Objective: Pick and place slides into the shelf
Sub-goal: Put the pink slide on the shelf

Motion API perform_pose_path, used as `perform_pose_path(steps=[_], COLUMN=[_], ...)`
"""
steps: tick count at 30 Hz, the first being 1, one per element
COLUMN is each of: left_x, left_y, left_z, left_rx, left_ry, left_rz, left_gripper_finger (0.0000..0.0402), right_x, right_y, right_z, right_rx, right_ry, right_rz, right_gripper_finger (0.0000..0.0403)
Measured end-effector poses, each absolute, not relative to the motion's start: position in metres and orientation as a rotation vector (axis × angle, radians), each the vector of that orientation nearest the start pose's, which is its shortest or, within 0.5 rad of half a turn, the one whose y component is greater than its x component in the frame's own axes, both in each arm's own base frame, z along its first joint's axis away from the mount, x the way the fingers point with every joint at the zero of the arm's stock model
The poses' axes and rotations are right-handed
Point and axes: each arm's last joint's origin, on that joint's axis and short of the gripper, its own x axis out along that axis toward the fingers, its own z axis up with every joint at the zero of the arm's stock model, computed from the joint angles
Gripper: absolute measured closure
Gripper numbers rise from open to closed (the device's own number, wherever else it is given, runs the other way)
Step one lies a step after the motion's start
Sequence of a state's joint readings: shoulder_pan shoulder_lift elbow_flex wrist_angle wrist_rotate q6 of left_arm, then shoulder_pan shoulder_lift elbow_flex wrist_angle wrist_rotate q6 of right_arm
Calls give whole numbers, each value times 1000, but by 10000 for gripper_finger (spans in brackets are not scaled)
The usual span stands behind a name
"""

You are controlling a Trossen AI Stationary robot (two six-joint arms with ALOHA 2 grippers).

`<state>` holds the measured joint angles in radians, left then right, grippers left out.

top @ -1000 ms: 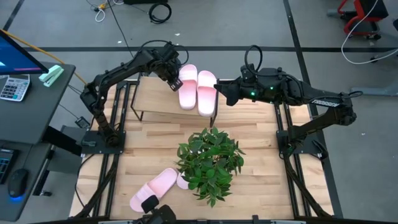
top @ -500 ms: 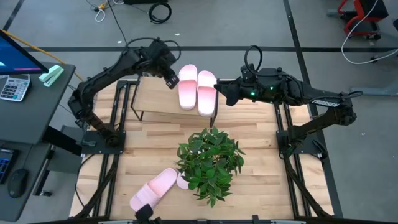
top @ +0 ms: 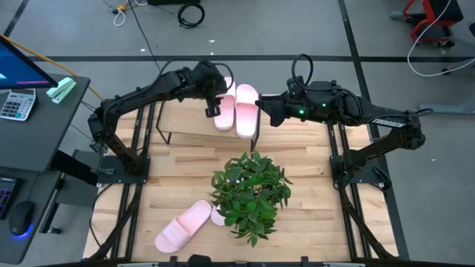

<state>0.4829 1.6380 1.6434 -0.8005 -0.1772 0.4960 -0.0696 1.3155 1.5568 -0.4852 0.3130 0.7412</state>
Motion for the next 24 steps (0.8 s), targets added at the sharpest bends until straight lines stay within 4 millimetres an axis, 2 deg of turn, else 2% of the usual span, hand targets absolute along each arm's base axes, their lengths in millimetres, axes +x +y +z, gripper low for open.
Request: perform_pose_path(steps=[7, 12, 18, 24], left_x=[309, 310, 319, 326], left_y=[181, 185, 181, 184], left_z=[345, 342, 338, 327], left_rx=[337, 325, 324, 343], left_ry=[1001, 998, 986, 1023], left_rz=[385, 386, 354, 375], left_gripper_finger=[183, 187, 189, 190], right_x=[268, 268, 268, 268], right_y=[-27, -27, -27, -27], right_z=[453, 452, 452, 452], right_rx=[655, 634, 618, 617], right_ry=[102, 109, 115, 117], right_rz=[-449, -448, -448, -448], right_gripper_finger=[190, 190, 190, 190])
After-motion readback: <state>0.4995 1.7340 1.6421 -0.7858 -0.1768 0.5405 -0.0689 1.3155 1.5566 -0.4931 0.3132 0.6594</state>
